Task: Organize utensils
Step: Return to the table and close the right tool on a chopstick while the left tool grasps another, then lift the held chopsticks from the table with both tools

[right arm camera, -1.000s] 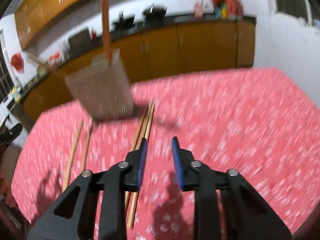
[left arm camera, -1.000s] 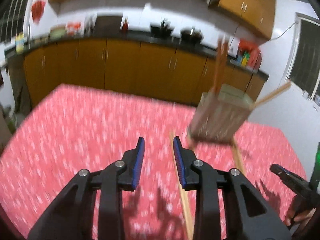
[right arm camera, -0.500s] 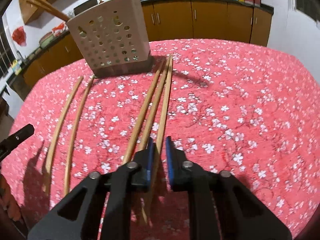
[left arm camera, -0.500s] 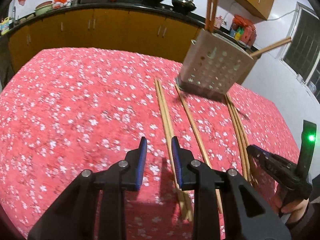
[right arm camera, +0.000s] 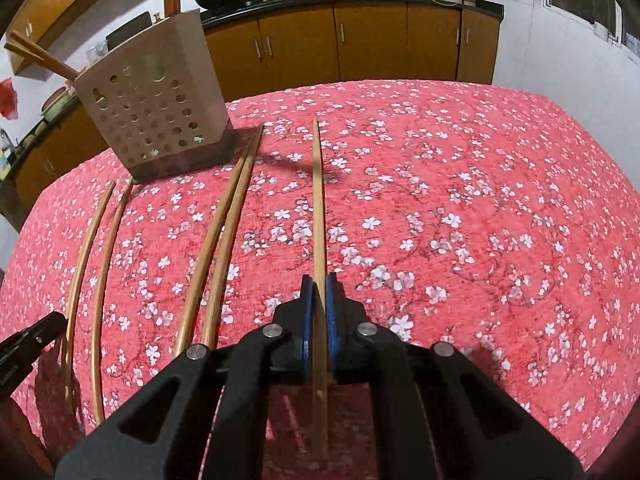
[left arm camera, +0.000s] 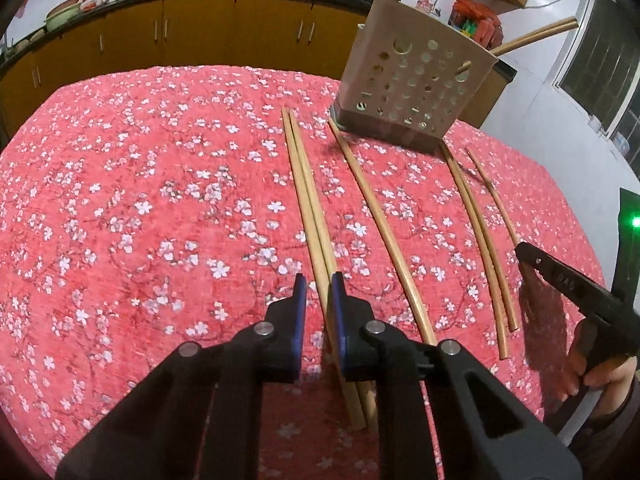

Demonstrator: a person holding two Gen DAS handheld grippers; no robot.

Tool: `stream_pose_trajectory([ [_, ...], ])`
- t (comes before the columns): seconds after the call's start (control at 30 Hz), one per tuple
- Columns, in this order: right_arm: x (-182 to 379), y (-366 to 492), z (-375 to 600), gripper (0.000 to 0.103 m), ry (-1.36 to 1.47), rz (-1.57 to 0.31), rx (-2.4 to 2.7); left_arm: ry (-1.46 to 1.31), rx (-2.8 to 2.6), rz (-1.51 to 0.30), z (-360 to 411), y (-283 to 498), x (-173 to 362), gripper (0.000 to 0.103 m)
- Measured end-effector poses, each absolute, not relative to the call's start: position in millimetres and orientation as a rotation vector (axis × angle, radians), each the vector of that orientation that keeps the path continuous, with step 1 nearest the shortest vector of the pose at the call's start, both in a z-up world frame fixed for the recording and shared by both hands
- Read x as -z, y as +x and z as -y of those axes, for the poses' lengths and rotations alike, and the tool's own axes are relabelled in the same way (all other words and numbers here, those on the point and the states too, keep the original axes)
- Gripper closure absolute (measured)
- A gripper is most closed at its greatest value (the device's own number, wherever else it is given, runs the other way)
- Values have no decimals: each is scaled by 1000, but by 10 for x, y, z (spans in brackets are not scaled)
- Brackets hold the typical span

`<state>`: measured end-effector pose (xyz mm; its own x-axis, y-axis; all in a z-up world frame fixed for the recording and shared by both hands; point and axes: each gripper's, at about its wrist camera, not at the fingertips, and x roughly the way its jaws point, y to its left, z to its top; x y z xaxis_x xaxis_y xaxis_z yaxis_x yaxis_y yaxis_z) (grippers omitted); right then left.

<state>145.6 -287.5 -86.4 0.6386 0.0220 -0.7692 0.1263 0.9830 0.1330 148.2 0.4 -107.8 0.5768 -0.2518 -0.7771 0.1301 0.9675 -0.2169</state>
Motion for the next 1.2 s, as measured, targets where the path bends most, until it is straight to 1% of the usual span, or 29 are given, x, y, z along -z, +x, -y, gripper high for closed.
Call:
stream_pose_trajectory([
  [0.37, 853, 1427, 2820, 95, 171, -878, 22, -84, 197, -939, 66, 1524, 1089, 90],
  [0.43, 857, 1434, 2799, 95, 165, -878, 19, -78, 181, -938, 67, 1538, 1090, 93],
  [0.53, 862, 1443, 2798, 95, 151, -878, 14, -76, 156, -939, 10, 1624, 1086, 95],
  [0.83, 884, 1566, 3019, 95, 179, -855, 70, -139, 55, -920, -584, 1882, 1071, 95],
  [1.2, 898, 1560, 3066, 95, 196, -848, 57, -159, 87, -877, -656, 1779, 1086, 93],
])
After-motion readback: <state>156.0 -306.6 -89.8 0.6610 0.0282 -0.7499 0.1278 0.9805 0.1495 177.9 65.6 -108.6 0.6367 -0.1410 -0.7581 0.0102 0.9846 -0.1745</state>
